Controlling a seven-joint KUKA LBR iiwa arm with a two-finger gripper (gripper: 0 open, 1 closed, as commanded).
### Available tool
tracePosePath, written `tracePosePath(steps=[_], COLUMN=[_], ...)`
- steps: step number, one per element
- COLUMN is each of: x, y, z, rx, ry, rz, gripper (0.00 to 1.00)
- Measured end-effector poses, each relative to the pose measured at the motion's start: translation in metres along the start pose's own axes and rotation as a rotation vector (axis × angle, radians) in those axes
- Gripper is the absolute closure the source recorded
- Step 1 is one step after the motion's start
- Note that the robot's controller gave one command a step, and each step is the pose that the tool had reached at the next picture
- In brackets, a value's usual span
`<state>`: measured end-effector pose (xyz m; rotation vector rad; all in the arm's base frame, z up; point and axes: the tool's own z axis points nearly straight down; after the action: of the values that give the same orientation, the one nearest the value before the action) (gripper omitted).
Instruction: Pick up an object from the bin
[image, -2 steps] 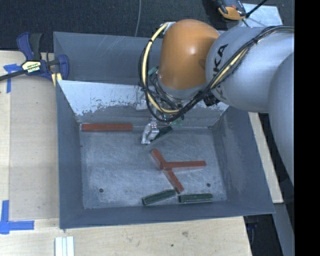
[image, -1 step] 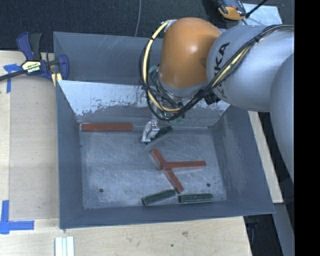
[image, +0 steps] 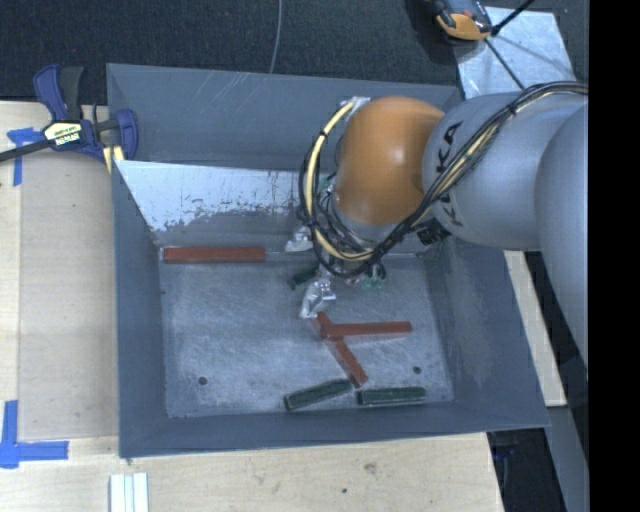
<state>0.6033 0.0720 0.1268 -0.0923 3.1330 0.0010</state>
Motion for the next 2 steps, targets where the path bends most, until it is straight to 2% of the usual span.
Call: tracePosePath(steps=[1,2], x=[-0.017,-0.021], y=[-0.007,-0.049], z=[0.04,0.042], rx=[0.0,-0.001], ry=[0.003,-0.015], rz=[-0.143,-0.401], gripper=[0.0,1.0])
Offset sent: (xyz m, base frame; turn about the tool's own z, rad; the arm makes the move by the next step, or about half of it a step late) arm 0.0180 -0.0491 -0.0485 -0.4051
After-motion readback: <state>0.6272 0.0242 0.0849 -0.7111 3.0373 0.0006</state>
